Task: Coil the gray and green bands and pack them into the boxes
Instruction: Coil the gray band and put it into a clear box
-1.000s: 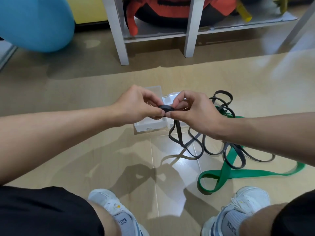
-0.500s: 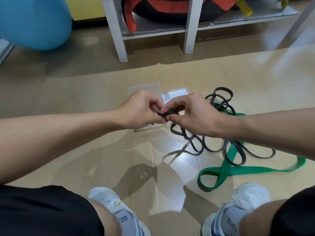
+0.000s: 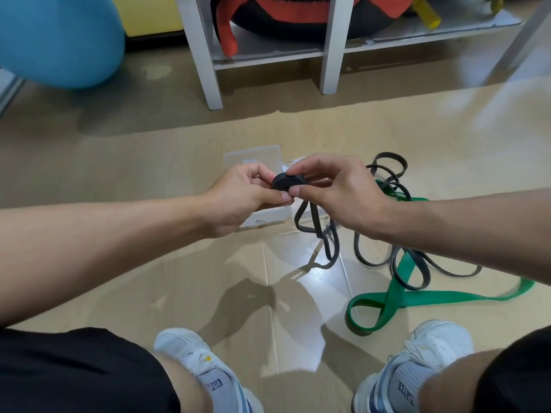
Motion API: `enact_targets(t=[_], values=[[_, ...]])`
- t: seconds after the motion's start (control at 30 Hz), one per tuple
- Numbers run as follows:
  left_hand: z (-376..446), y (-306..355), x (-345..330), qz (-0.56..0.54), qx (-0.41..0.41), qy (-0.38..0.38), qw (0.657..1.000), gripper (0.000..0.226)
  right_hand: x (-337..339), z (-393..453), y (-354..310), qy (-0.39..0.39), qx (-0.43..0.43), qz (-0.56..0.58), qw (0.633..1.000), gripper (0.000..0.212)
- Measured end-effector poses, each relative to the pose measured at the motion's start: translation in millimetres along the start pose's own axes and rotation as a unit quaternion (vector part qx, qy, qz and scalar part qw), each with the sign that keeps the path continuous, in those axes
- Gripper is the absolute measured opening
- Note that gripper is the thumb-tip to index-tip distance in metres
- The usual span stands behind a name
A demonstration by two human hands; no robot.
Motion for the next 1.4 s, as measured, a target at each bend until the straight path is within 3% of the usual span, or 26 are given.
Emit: enact_targets(t=[0.17,0.3,0.4,0.6,0.8,0.87,0.97,1.03,1.13,1.3,1.4], values=[[2.7,-3.7,-4.7,-0.024,0.024,-0.032,0.999,0.029,-1.3,-2.9,-0.2,-0.014,0.013,-0.03,0.999,0.032],[2.9,-2.6,-3.5,0.167,0.005,-0.05,0.985,0.025,-8.8,-2.6,5.1,-0.053,0.014,-0.143,0.988,0.036],[2.5,4.3,-3.0,0.226,-0.035,-0.042,0.973,0.015,-11.3,-7.2,4.1,-0.064,0.022,-0.159,0.985,0.038],[3.3,1.6,6.9,0.119,-0.04,-0.008,0.992,0.016,7.0,-0.3,4.4,0.006,-0.01,-0.056,0.998,0.017],[1.3,-8.9,5.7,0.063,-0.016,-0.009,0.998,0.02,4.1,0.3,14.5,0.006,-0.037,-0.049,0.998,0.02],[0.5,-6.3,2.6,0.131,-0.025,-0.015,0.991,0.019,1.5,-0.9,16.4,-0.005,-0.029,-0.08,0.996,0.019],[0.1,2.4,-1.4,0.301,-0.055,-0.006,0.952,0.017,-5.9,-5.5,16.1,-0.035,-0.014,-0.129,0.991,0.017],[0.2,6.6,-2.2,0.343,-0.062,0.001,0.937,0.015,-9.1,-7.5,12.6,-0.048,-0.001,-0.155,0.987,0.016],[-0.6,5.8,1.6,0.316,-0.058,0.009,0.947,0.015,-7.9,-6.6,7.9,-0.046,0.003,-0.134,0.99,0.017],[-1.3,-5.3,10.2,0.14,-0.028,0.015,0.99,0.017,0.4,-5.6,13.6,-0.015,-0.038,-0.04,0.998,0.024],[-3.1,-10.1,4.2,0.132,-0.003,-0.021,0.991,0.022,-2.9,-7.1,15.1,-0.023,-0.033,-0.055,0.998,0.021]])
Point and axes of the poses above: each hand's wrist, its own z-axis towards the middle knuckle, its own x-axis out of the back of the hand, y = z × x, the point moved 9 cm from there along z, towards the middle knuckle, and after that the axes turned 2 degrees about -x, right-handed, at the moved point
